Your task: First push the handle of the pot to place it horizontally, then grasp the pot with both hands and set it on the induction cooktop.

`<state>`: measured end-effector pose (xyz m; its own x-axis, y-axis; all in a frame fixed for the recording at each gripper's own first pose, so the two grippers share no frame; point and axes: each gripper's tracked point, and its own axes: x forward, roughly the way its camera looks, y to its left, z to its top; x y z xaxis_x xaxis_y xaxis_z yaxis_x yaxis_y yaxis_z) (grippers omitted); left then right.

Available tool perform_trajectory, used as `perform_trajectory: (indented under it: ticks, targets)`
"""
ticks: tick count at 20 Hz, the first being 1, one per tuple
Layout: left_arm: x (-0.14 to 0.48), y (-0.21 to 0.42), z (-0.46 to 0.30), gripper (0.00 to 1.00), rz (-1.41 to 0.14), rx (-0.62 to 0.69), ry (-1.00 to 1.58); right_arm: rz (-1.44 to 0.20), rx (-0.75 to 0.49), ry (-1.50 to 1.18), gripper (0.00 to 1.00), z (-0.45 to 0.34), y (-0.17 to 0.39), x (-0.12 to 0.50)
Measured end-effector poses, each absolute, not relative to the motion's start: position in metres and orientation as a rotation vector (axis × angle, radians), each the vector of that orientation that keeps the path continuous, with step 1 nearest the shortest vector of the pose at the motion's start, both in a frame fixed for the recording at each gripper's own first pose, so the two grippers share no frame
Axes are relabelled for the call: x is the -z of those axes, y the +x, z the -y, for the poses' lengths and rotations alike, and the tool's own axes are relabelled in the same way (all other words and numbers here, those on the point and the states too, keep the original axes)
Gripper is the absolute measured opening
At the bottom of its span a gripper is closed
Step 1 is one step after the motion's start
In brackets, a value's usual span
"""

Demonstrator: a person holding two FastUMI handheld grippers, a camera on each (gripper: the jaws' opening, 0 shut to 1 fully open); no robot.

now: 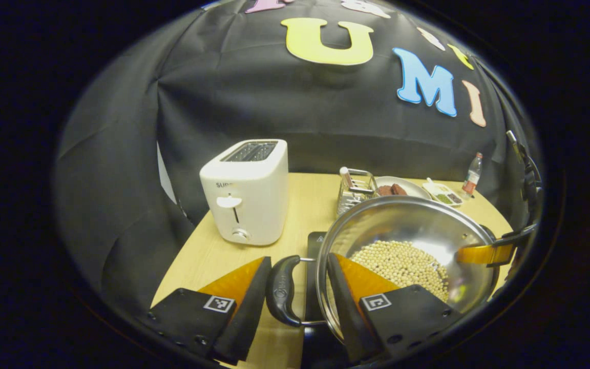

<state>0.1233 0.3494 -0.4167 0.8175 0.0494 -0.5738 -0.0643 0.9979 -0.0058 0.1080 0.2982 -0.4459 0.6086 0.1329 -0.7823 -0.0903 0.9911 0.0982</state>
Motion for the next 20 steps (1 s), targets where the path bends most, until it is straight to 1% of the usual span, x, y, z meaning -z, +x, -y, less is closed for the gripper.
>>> perform_trajectory:
  ticks: [1, 2, 3, 4, 5, 6, 7, 9, 12, 13, 14, 15, 17, 18, 19, 20]
  targets:
    - [0.411, 0.122, -0.351, 0.75, -0.600, -0.069, -0.026, -0.899, -0.126, 0.047, 0.67, -0.297, 0.109, 0.443]
    - [0.409, 0.121, -0.354, 0.77, -0.599, -0.080, -0.026, -0.885, -0.122, 0.038, 0.61, -0.295, 0.112, 0.440]
    - [0.406, 0.119, -0.357, 0.81, -0.594, -0.096, -0.026, -0.871, -0.123, 0.032, 0.64, -0.295, 0.112, 0.435]
    - [0.401, 0.117, -0.359, 0.86, -0.589, -0.108, -0.033, -0.855, -0.124, 0.027, 0.77, -0.294, 0.113, 0.429]
    - [0.394, 0.115, -0.360, 0.87, -0.579, -0.124, -0.039, -0.831, -0.125, 0.021, 0.85, -0.291, 0.115, 0.420]
    - [0.385, 0.112, -0.362, 0.87, -0.567, -0.140, -0.044, -0.810, -0.127, 0.015, 0.89, -0.289, 0.117, 0.413]
    - [0.375, 0.109, -0.364, 0.92, -0.554, -0.162, -0.041, -0.781, -0.128, 0.011, 0.95, -0.285, 0.118, 0.404]
    - [0.344, 0.104, -0.364, 0.91, -0.504, -0.193, -0.021, -0.723, -0.134, 0.019, 0.95, -0.278, 0.119, 0.381]
    - [0.297, 0.100, -0.340, 0.90, -0.443, -0.181, 0.009, -0.619, -0.145, 0.042, 0.95, -0.264, 0.117, 0.335]
    - [0.283, 0.097, -0.330, 0.87, -0.424, -0.175, 0.022, -0.587, -0.146, 0.047, 0.95, -0.259, 0.114, 0.320]
    - [0.268, 0.095, -0.319, 0.87, -0.407, -0.168, 0.031, -0.558, -0.147, 0.046, 0.95, -0.252, 0.112, 0.304]
    - [0.253, 0.091, -0.308, 0.90, -0.391, -0.162, 0.036, -0.528, -0.146, 0.043, 0.95, -0.245, 0.109, 0.288]
    - [0.225, 0.085, -0.279, 0.87, -0.358, -0.140, 0.031, -0.476, -0.142, 0.044, 0.94, -0.230, 0.104, 0.257]
    - [0.211, 0.083, -0.263, 0.87, -0.338, -0.131, 0.024, -0.451, -0.136, 0.046, 0.94, -0.221, 0.101, 0.243]
    - [0.196, 0.083, -0.246, 0.90, -0.314, -0.119, 0.009, -0.426, -0.131, 0.048, 0.94, -0.213, 0.099, 0.227]
    - [0.182, 0.083, -0.226, 0.91, -0.293, -0.098, -0.011, -0.397, -0.124, 0.051, 0.94, -0.201, 0.099, 0.215]
